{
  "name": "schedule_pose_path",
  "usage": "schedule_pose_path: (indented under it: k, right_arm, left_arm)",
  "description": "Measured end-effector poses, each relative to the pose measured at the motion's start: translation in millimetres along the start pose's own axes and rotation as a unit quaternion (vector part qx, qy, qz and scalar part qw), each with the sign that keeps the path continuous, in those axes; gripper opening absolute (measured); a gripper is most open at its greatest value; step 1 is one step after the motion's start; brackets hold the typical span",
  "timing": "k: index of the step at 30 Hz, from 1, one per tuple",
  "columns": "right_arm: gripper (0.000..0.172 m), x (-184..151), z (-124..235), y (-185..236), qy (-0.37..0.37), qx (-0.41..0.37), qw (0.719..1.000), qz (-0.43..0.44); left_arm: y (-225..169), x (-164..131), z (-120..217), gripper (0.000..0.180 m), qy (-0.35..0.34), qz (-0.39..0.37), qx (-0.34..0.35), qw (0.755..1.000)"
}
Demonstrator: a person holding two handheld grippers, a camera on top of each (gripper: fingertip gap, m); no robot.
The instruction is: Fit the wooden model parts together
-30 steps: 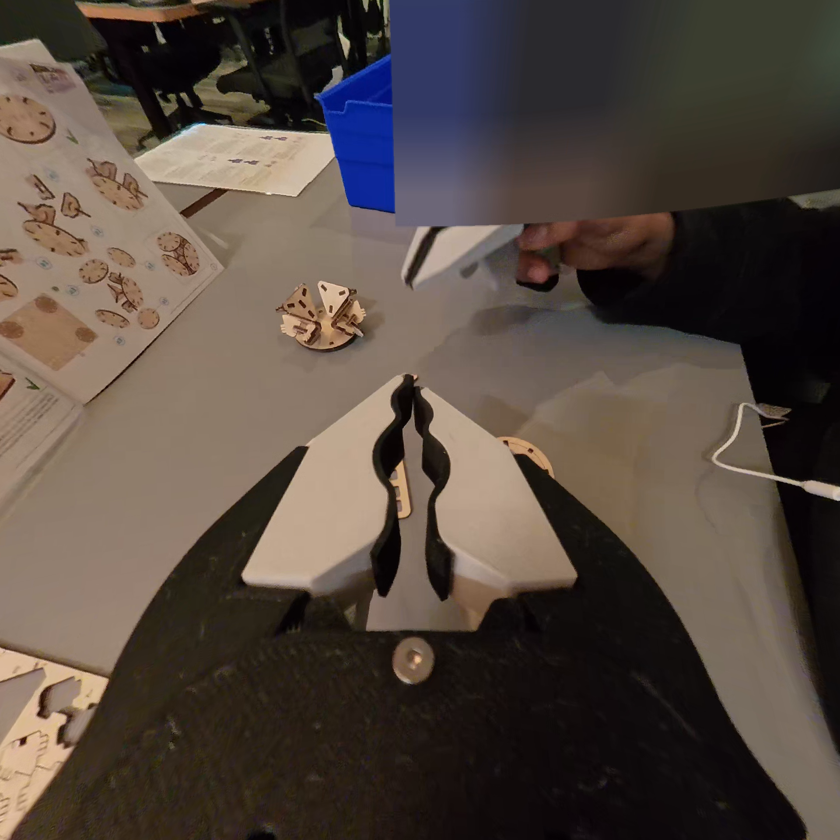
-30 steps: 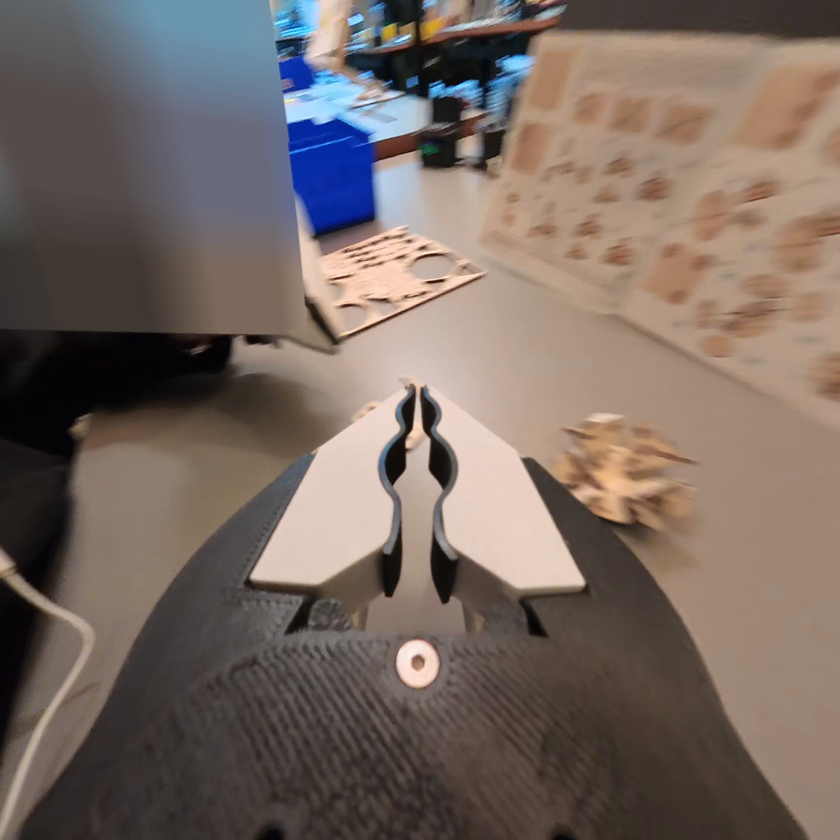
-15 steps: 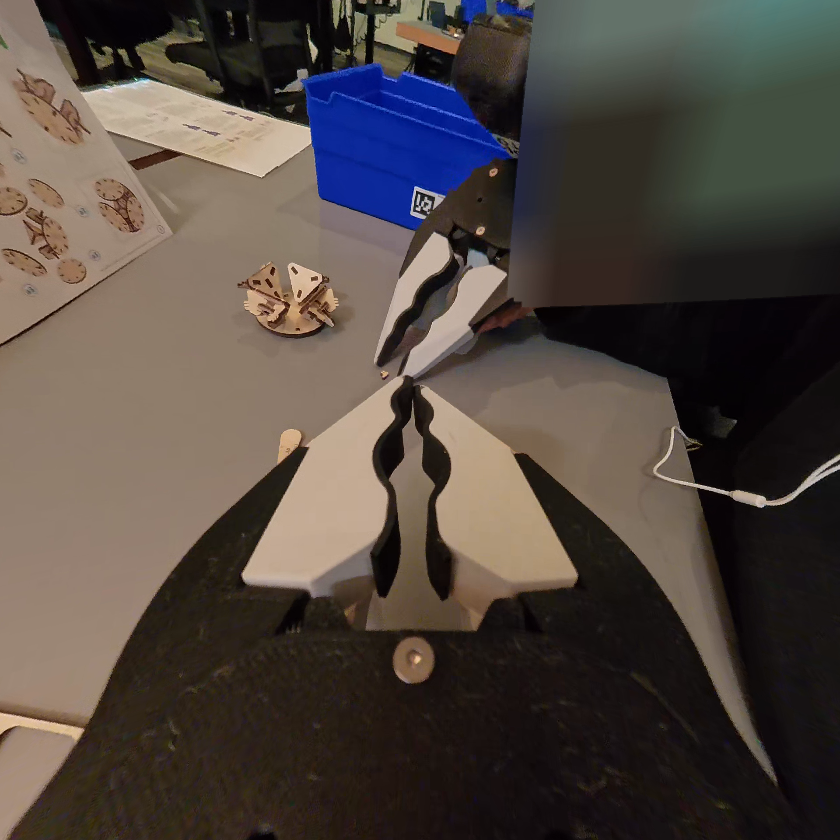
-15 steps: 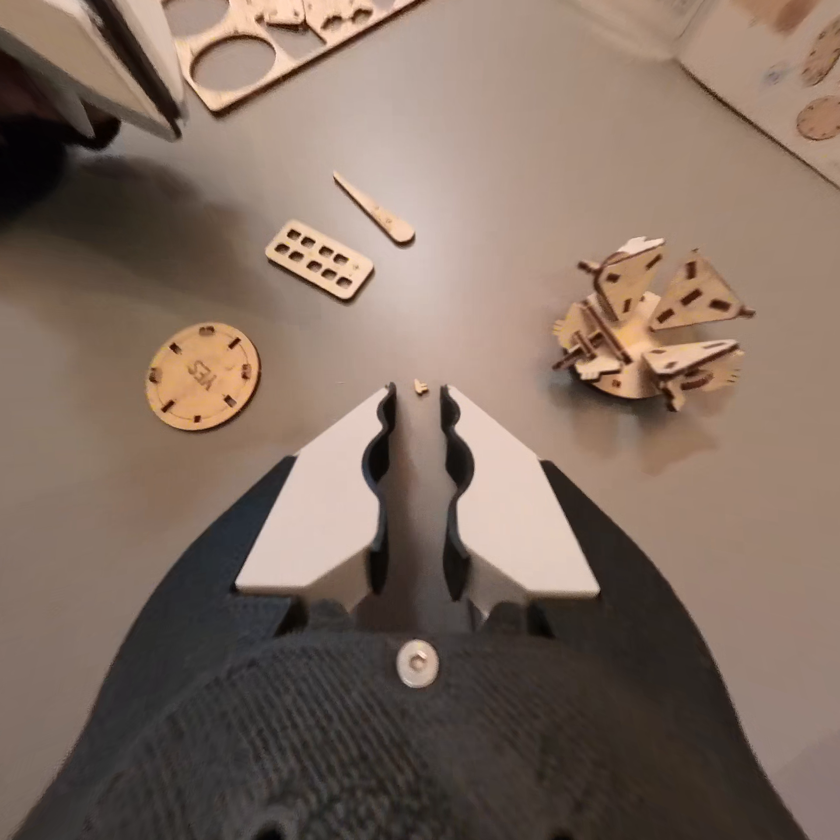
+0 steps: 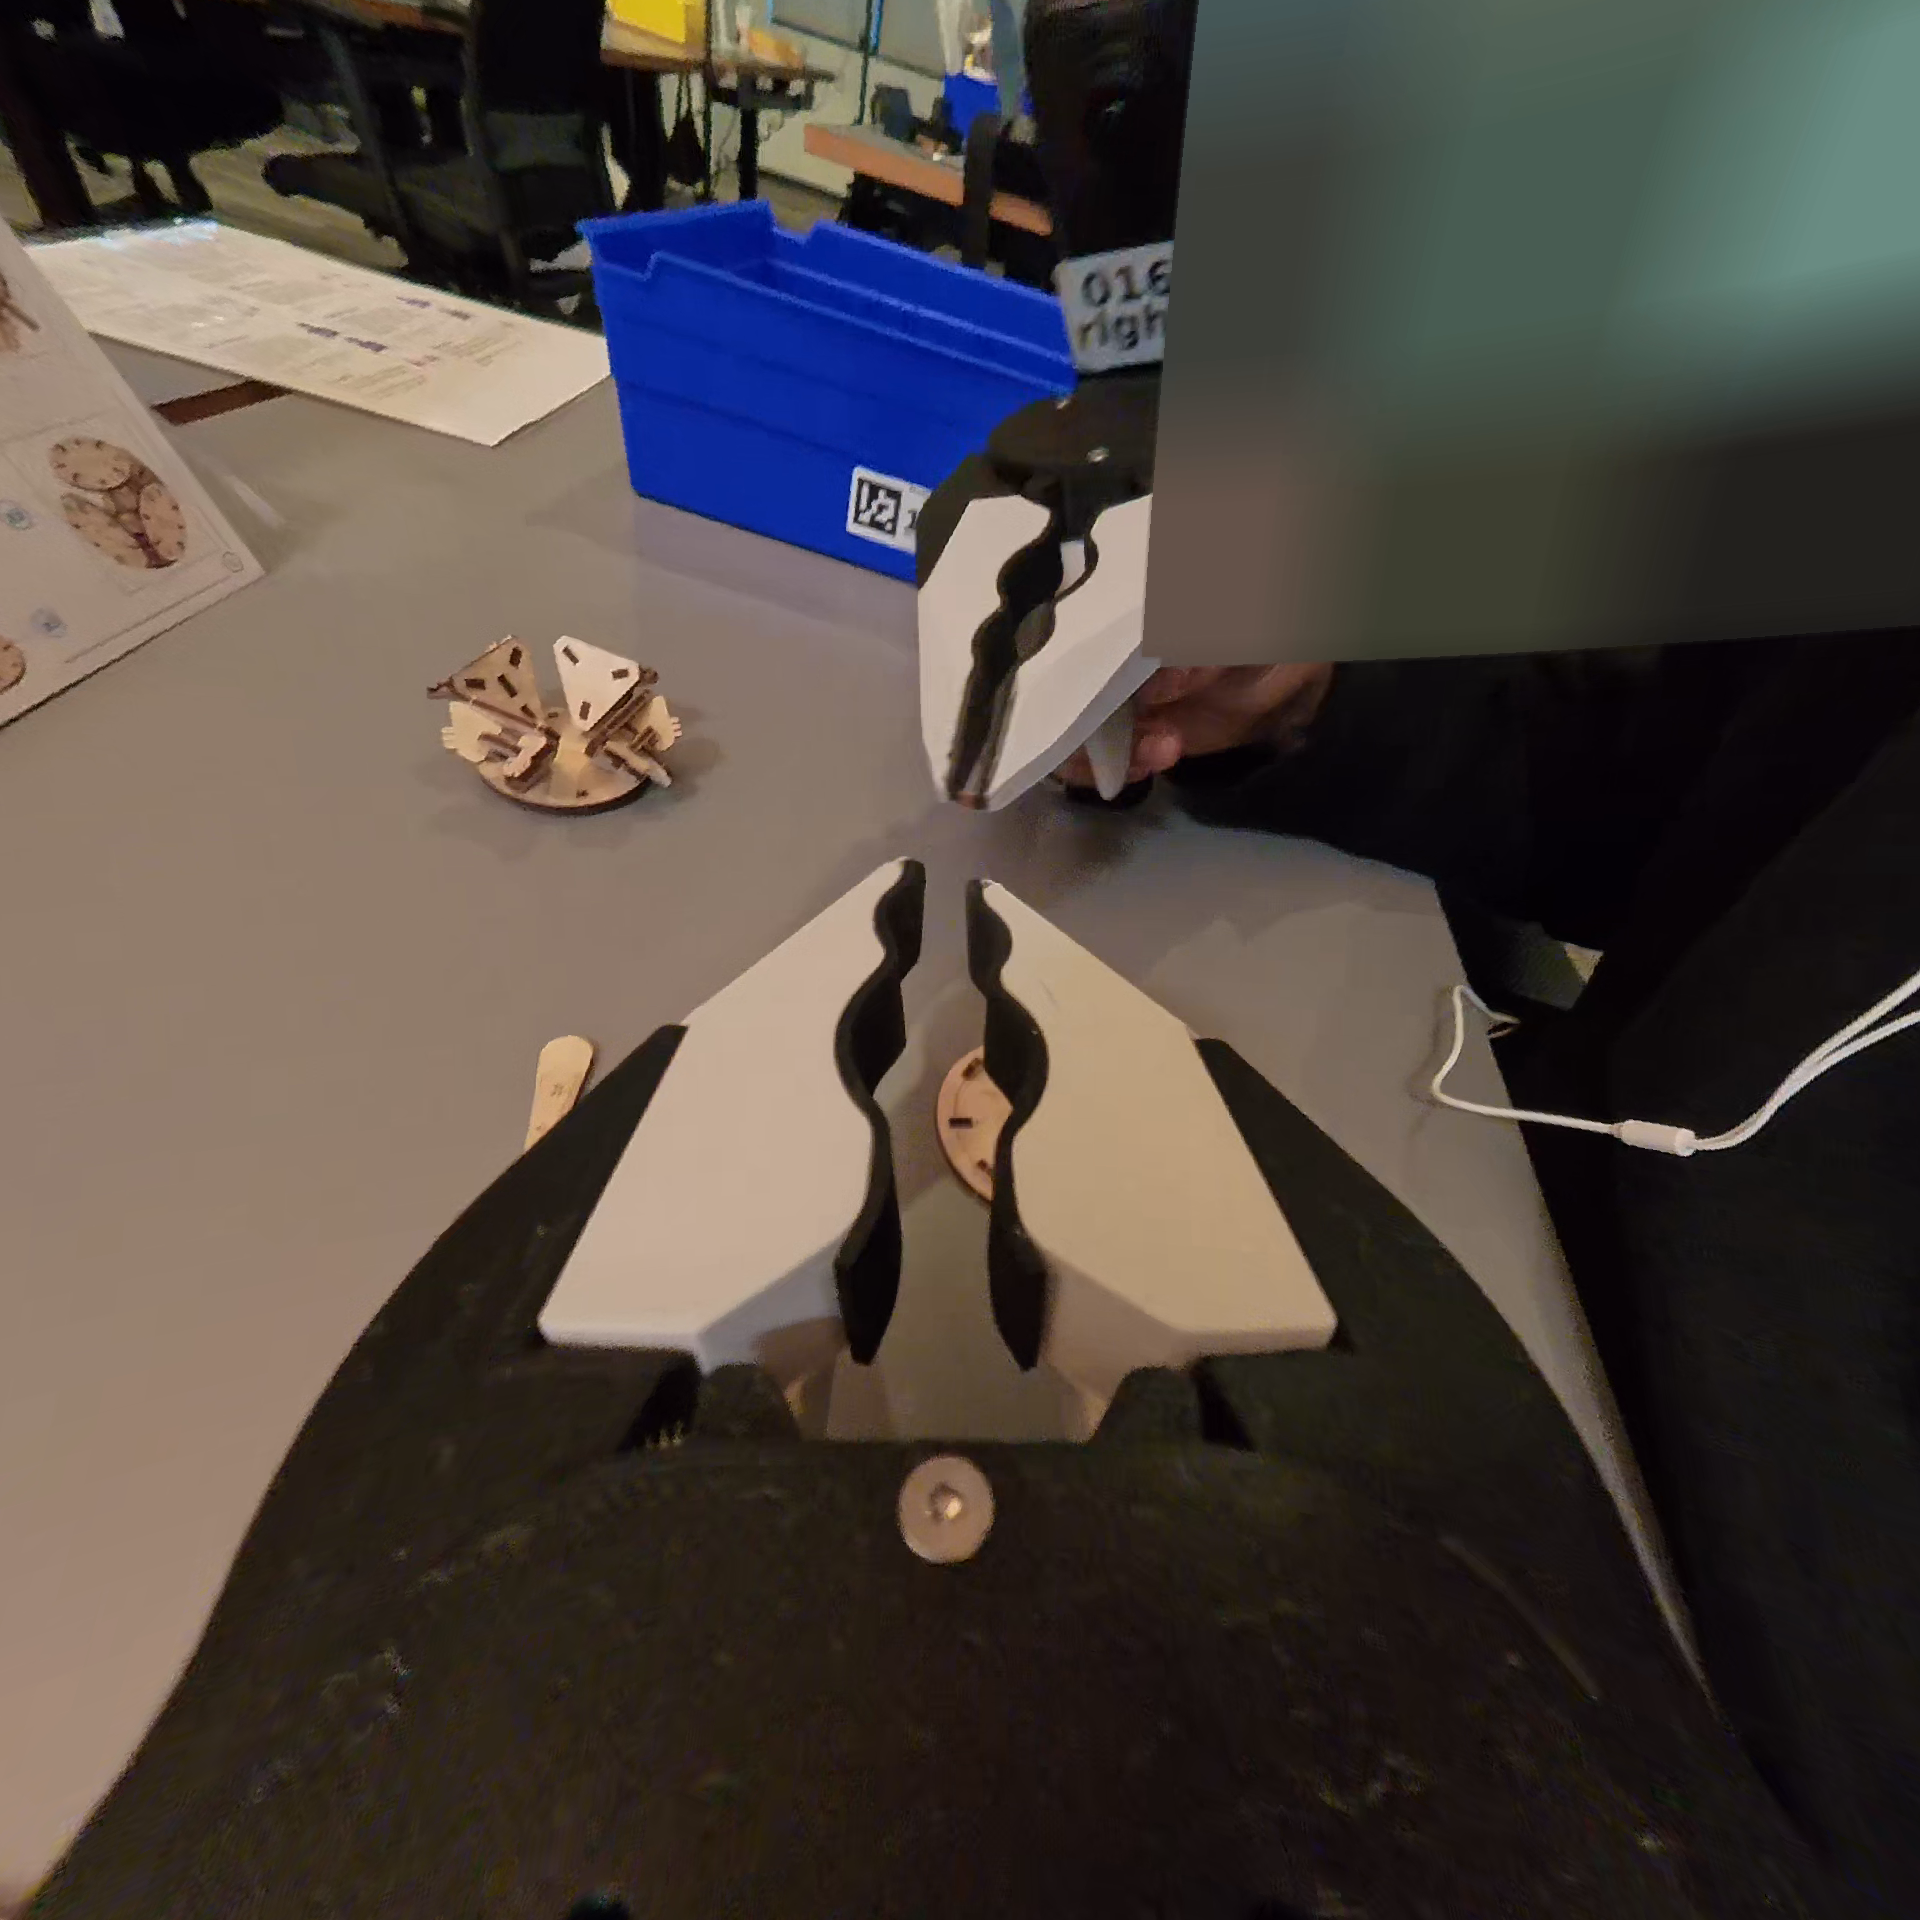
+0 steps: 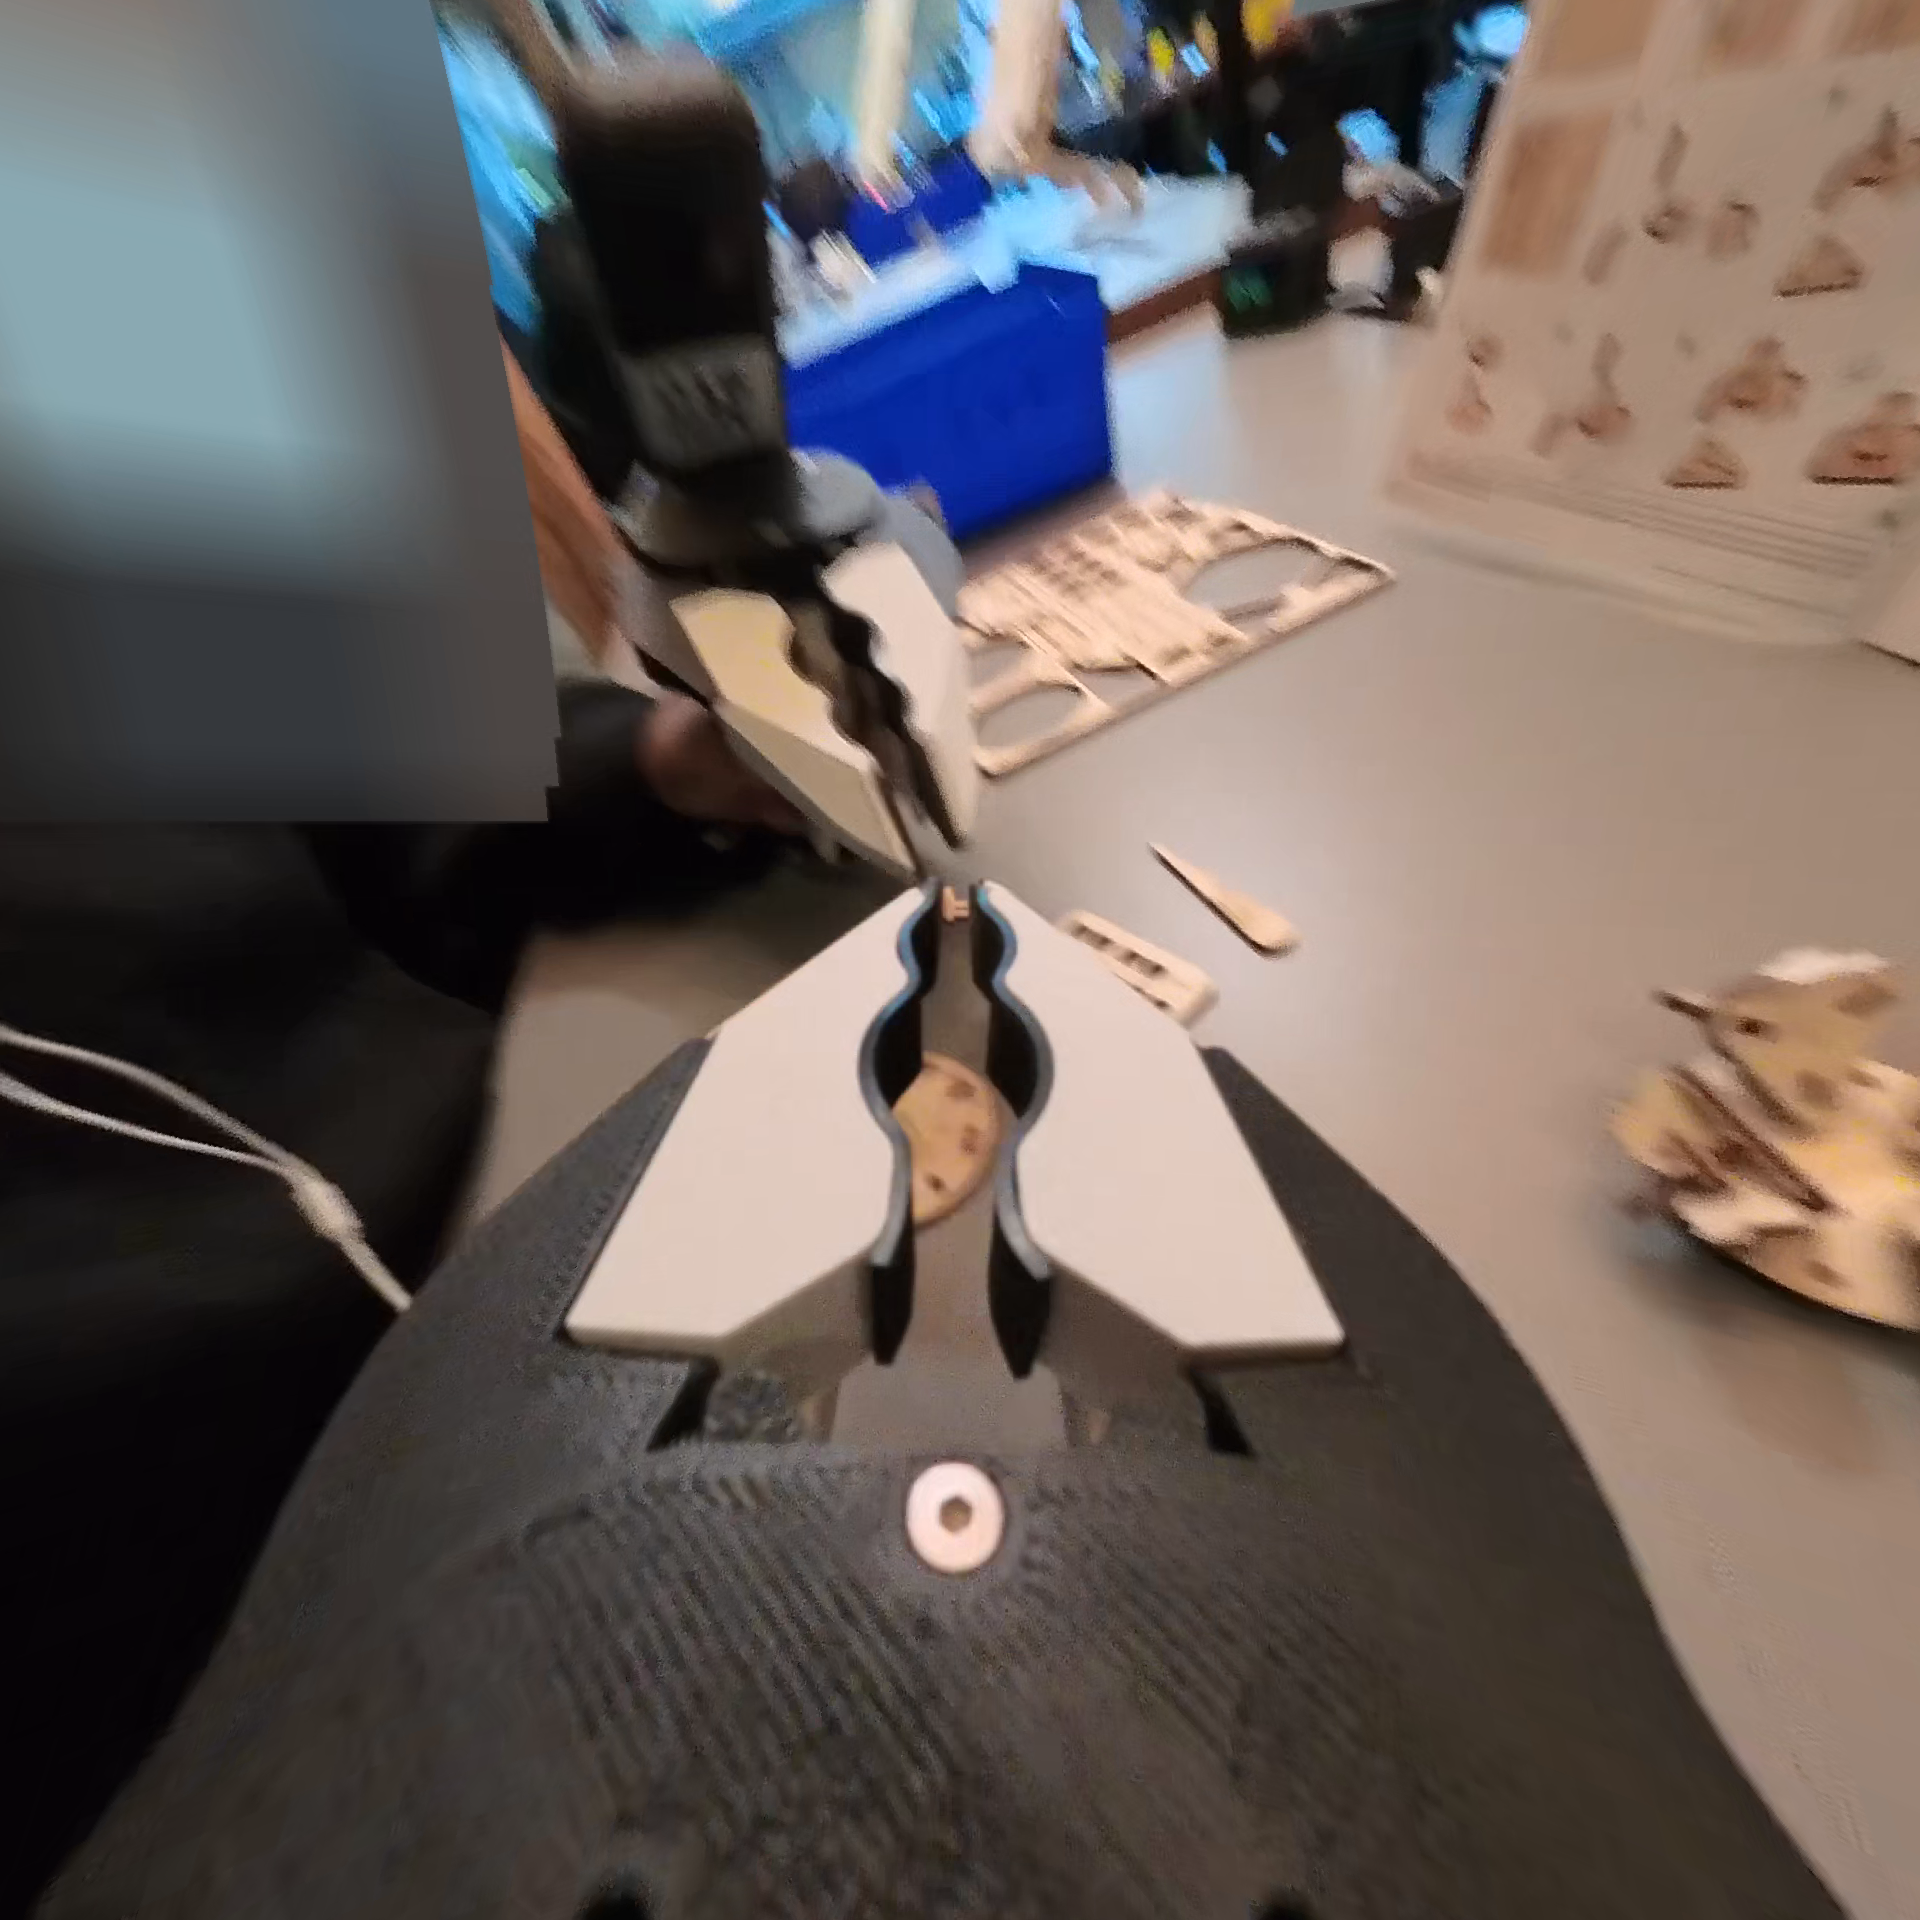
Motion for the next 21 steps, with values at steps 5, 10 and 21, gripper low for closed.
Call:
schedule_pose_path:
  k: [5,10,21]
  right_arm:
    - [0.003,12,0,17,-0.071,0.135,0.978,-0.140]
    - [0.002,13,-3,22,-0.094,0.188,0.959,-0.191]
    - [0.003,13,-4,22,-0.106,0.224,0.939,-0.240]
  left_arm:
    - [-9,11,2,0.011,-0.048,-0.029,-0.009,0.998]
    - [-18,16,3,0.013,-0.061,-0.058,-0.023,0.996]
    - [-29,19,-1,0.003,-0.059,-0.106,-0.002,0.993]
Point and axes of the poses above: each gripper's, where its closed fingertips meet, z back along the fingers, x out of its top, y = z × x across the jaws, the point moved 4 cm from there along z, back along the fingers, and after that the axes turned 5 degrees about -x, right-handed, at the moved point
